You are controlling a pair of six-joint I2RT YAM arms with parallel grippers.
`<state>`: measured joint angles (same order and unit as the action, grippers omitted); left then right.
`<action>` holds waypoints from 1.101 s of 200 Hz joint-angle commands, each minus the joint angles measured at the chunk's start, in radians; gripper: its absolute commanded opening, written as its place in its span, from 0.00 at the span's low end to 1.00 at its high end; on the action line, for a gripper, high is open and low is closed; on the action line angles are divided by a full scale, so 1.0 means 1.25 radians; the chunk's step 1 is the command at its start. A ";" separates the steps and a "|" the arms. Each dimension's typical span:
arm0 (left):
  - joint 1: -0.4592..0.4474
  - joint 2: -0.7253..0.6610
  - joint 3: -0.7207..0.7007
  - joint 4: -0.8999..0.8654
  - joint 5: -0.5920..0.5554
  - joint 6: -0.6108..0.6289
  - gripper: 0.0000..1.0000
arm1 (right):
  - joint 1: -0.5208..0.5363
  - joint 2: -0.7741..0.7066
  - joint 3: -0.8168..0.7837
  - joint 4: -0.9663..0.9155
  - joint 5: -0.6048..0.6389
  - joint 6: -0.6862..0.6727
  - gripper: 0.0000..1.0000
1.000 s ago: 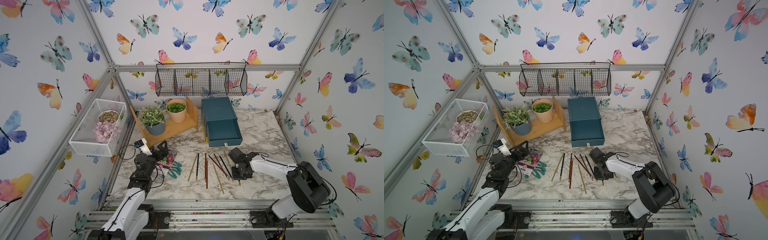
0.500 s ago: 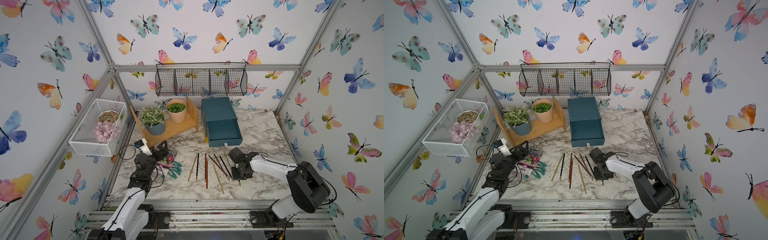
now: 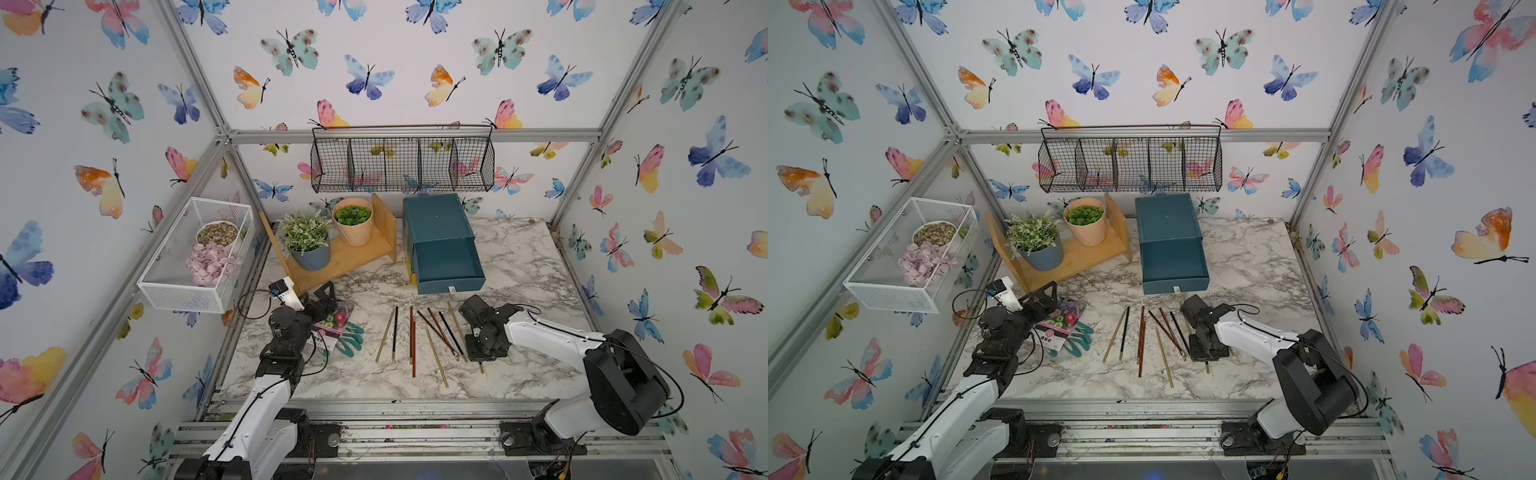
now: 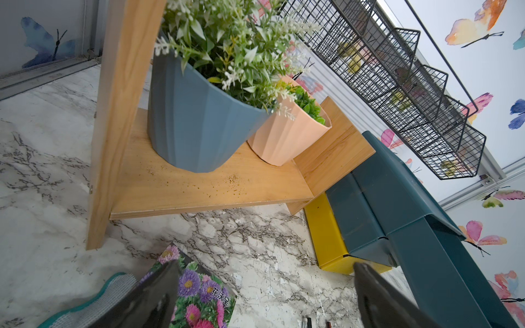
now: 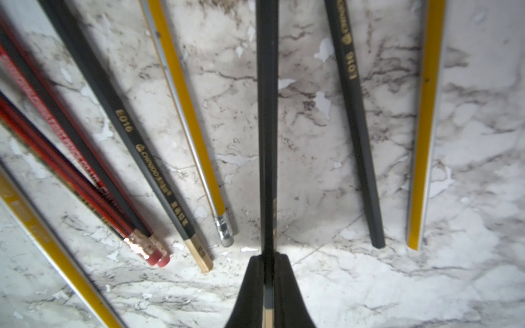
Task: Please place the pencils in the drawer according to their color
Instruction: Pick up the pencil from the center of the board, then place the pencil in the drawer.
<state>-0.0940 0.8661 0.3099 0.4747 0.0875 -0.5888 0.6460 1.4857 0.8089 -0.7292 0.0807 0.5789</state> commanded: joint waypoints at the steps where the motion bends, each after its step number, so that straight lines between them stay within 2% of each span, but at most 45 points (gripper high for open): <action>1: -0.005 -0.001 0.003 0.021 0.002 -0.001 0.98 | 0.004 -0.034 0.004 -0.034 0.031 0.028 0.03; 41: -0.006 0.009 0.003 0.029 0.008 -0.004 0.98 | 0.004 -0.065 0.012 -0.043 0.045 0.046 0.03; 95: -0.005 0.009 0.002 0.030 0.010 -0.004 0.98 | 0.003 -0.110 0.030 -0.082 0.137 0.090 0.03; 163: -0.005 0.015 0.002 0.036 0.015 -0.006 0.98 | -0.005 -0.182 0.112 -0.184 0.301 0.135 0.03; 220: -0.005 0.018 0.001 0.045 0.022 -0.008 0.98 | -0.017 -0.187 0.270 -0.265 0.472 0.112 0.03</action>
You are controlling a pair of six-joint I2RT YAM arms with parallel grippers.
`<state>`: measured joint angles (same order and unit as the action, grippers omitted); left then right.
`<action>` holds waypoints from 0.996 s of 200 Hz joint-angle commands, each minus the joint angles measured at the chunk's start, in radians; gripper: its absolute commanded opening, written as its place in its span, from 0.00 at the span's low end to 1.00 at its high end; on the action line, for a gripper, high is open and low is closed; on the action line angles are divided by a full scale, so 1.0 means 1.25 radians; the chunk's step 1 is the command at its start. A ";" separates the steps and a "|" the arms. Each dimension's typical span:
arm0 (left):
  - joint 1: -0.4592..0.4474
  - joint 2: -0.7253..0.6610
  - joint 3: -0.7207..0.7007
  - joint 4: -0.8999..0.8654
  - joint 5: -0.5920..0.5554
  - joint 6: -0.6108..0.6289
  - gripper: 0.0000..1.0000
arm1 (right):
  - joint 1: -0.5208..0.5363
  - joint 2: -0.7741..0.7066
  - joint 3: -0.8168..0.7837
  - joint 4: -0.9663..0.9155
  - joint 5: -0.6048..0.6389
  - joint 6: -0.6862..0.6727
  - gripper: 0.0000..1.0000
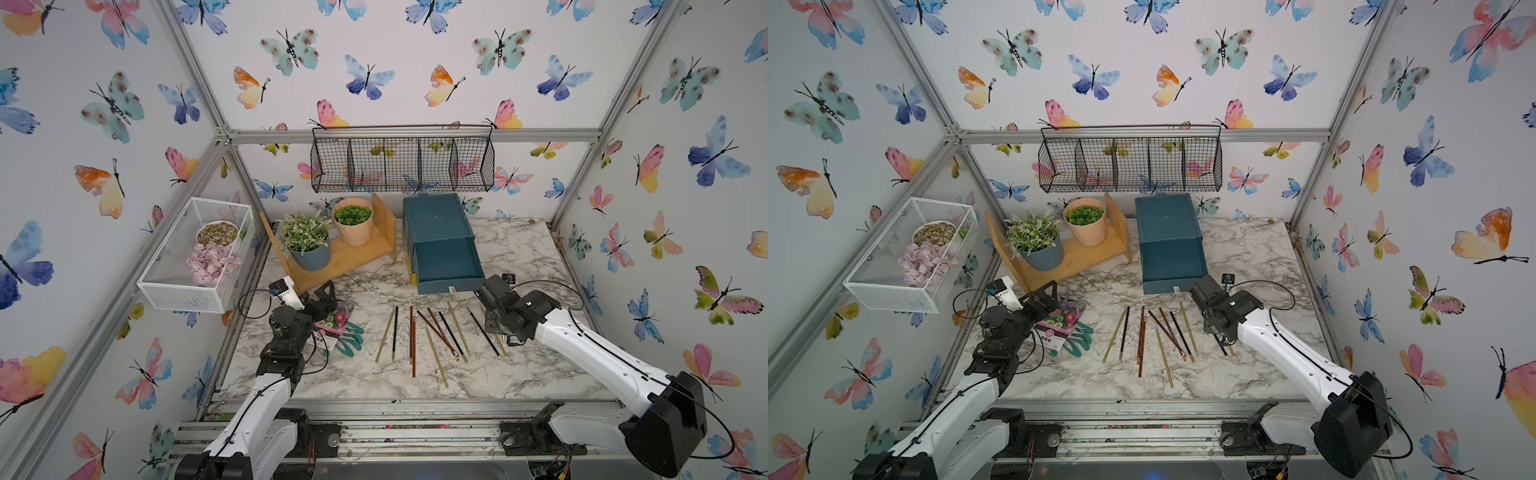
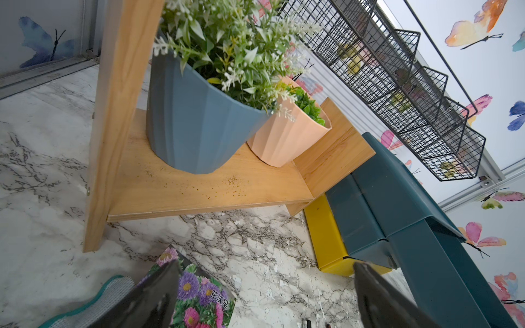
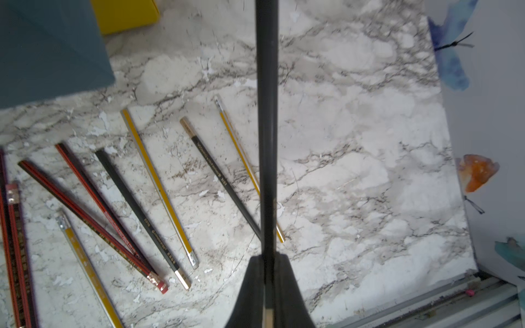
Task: Please place the pencils in the drawer according to their color
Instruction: Place the pencil in the drawer.
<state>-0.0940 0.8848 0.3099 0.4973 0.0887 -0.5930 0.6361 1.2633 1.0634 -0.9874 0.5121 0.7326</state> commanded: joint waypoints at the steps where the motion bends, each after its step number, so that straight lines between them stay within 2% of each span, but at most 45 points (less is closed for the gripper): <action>1: -0.005 0.003 0.001 0.028 0.021 -0.005 0.98 | -0.009 -0.008 0.070 -0.057 0.128 -0.014 0.03; 31: -0.005 0.009 0.003 0.029 0.028 -0.005 0.98 | -0.014 0.035 0.182 -0.011 0.144 -0.125 0.03; 58: -0.005 0.009 0.007 0.028 0.031 -0.009 0.98 | -0.016 0.087 0.294 0.070 0.098 -0.268 0.03; 100: -0.005 -0.006 0.007 0.024 0.027 -0.008 0.98 | -0.020 0.168 0.433 0.145 -0.075 -0.490 0.03; 158: -0.005 -0.007 0.017 0.011 0.026 -0.001 0.98 | -0.020 0.228 0.457 0.212 -0.252 -0.699 0.03; 199: -0.005 -0.009 0.017 0.010 0.020 -0.001 0.98 | -0.020 0.255 0.457 0.192 -0.250 -0.741 0.03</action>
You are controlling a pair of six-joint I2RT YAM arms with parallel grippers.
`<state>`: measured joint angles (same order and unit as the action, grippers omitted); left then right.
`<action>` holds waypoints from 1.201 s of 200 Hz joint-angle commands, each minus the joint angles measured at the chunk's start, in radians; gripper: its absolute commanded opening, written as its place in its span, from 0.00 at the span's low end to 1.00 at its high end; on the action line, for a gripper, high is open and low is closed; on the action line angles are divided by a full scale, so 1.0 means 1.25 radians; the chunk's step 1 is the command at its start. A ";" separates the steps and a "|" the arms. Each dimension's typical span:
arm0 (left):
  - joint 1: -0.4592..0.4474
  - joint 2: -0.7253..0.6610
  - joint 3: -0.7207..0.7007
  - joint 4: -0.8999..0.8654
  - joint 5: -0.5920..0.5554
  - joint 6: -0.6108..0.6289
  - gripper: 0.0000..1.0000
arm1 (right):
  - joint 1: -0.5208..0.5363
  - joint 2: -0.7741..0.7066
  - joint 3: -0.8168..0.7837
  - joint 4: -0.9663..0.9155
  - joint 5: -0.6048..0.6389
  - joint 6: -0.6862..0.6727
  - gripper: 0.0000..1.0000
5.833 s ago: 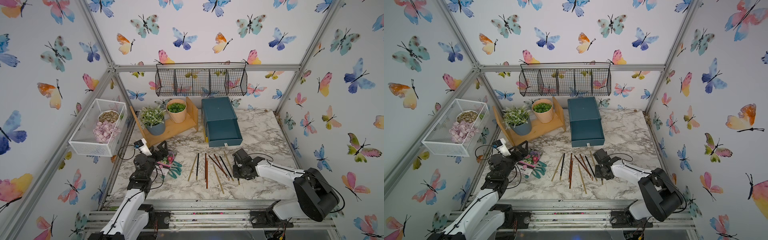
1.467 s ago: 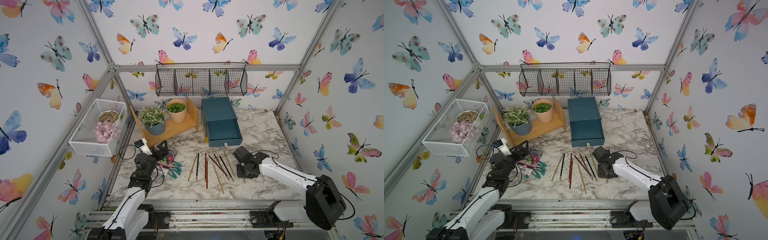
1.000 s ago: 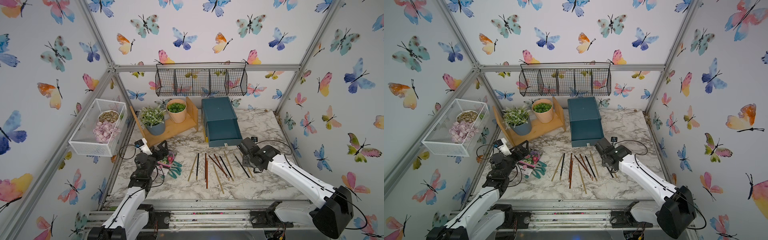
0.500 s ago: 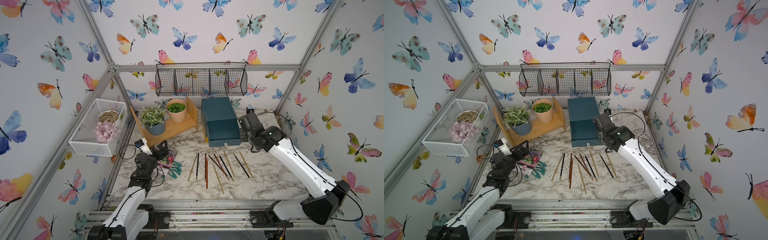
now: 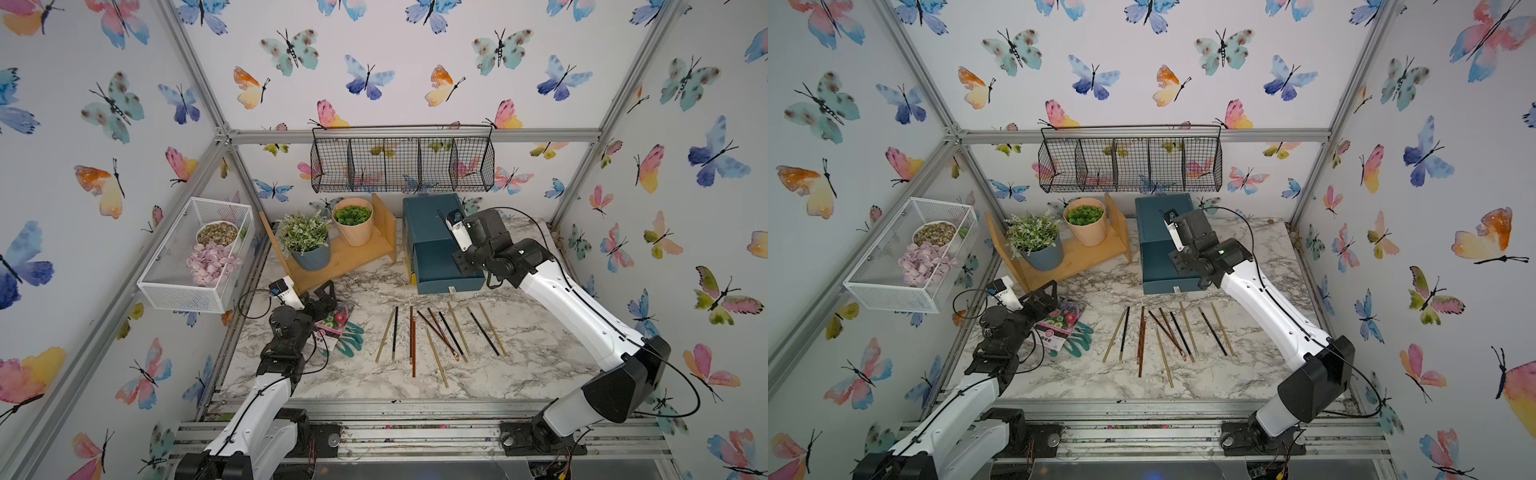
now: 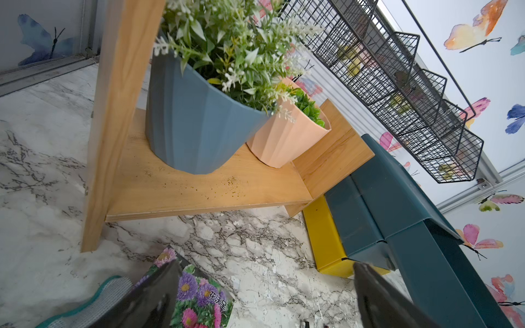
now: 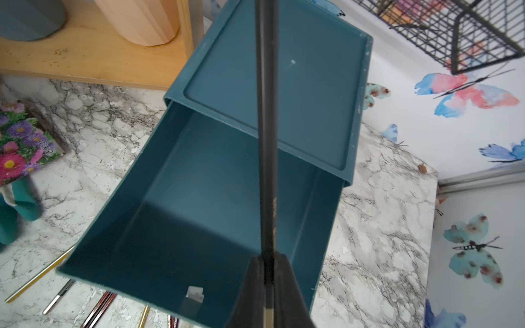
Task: Please place the pencils in the drawer according to their color
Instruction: Place the pencil in the drawer.
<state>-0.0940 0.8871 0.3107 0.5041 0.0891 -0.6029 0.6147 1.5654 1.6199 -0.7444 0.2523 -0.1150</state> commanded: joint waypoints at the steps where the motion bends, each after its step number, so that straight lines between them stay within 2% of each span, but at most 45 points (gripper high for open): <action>1: -0.005 -0.011 0.017 0.005 0.019 0.007 0.98 | -0.003 0.014 0.011 -0.003 -0.042 -0.063 0.03; 138: -0.005 -0.005 0.020 0.008 0.020 0.000 0.98 | -0.003 0.053 0.005 -0.106 0.008 -0.082 0.04; 197: -0.005 -0.006 0.024 0.004 0.018 -0.001 0.98 | -0.003 0.065 0.016 -0.110 -0.003 -0.081 0.36; 240: -0.005 0.000 0.031 0.001 0.023 -0.001 0.98 | -0.003 0.055 0.041 -0.102 -0.004 -0.057 0.42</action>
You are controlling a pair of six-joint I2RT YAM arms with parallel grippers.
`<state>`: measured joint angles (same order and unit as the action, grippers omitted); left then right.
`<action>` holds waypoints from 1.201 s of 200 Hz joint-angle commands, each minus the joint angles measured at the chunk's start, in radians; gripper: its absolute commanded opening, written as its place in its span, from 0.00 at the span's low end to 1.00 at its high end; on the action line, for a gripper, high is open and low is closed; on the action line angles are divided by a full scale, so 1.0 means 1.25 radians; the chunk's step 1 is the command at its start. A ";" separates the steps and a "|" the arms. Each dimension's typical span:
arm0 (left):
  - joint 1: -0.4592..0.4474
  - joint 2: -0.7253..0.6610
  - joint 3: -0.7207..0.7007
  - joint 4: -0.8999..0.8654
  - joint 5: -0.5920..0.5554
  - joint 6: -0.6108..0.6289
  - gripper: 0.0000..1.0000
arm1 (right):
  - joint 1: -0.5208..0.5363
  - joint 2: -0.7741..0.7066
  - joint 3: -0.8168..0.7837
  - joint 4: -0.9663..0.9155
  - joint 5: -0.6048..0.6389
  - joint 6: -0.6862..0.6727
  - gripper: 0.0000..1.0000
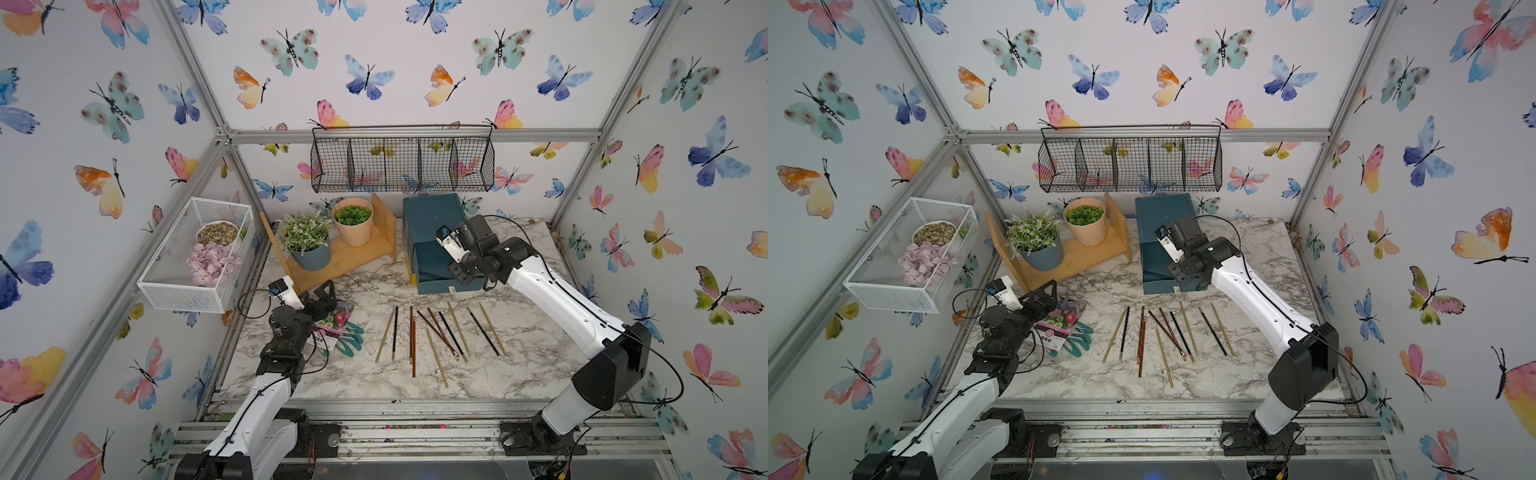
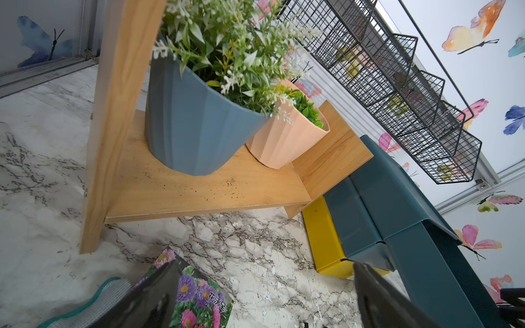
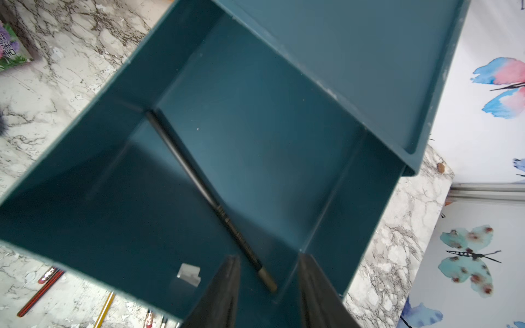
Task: Please place the pencils in the drawer according to their color
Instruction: Place the pencil in the drawer, then pick up the pencil from the center of the board.
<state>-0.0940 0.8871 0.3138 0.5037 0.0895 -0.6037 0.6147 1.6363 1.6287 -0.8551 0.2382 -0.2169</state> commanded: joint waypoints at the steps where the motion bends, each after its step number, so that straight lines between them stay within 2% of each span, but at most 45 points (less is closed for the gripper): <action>1: -0.005 0.000 0.029 0.001 0.023 -0.001 0.98 | -0.003 -0.003 0.036 -0.013 0.007 0.026 0.42; 52: -0.005 0.004 0.035 -0.011 0.027 -0.001 0.98 | -0.049 -0.047 0.114 -0.013 -0.029 0.129 0.44; 87: -0.005 0.008 0.040 -0.019 0.025 0.002 0.98 | -0.192 -0.093 0.129 -0.029 -0.229 0.201 0.44; 132: -0.005 0.018 0.050 -0.029 0.027 0.007 0.98 | -0.353 -0.148 0.030 -0.045 -0.386 0.247 0.43; 152: -0.005 0.017 0.054 -0.036 0.024 0.014 0.98 | -0.402 -0.169 -0.042 -0.053 -0.384 0.263 0.43; 169: -0.005 0.021 0.059 -0.041 0.021 0.022 0.98 | -0.424 -0.176 -0.108 -0.073 -0.336 0.278 0.40; 196: -0.005 0.040 0.065 -0.045 0.021 0.027 0.98 | -0.429 -0.185 -0.216 -0.082 -0.273 0.301 0.37; 240: -0.005 0.068 0.064 -0.032 0.022 0.026 0.98 | -0.429 -0.205 -0.404 -0.031 -0.281 0.341 0.35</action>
<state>-0.0940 0.9554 0.3817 0.4515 0.0895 -0.5873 0.0792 1.4128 1.2186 -0.9073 -0.1310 0.1616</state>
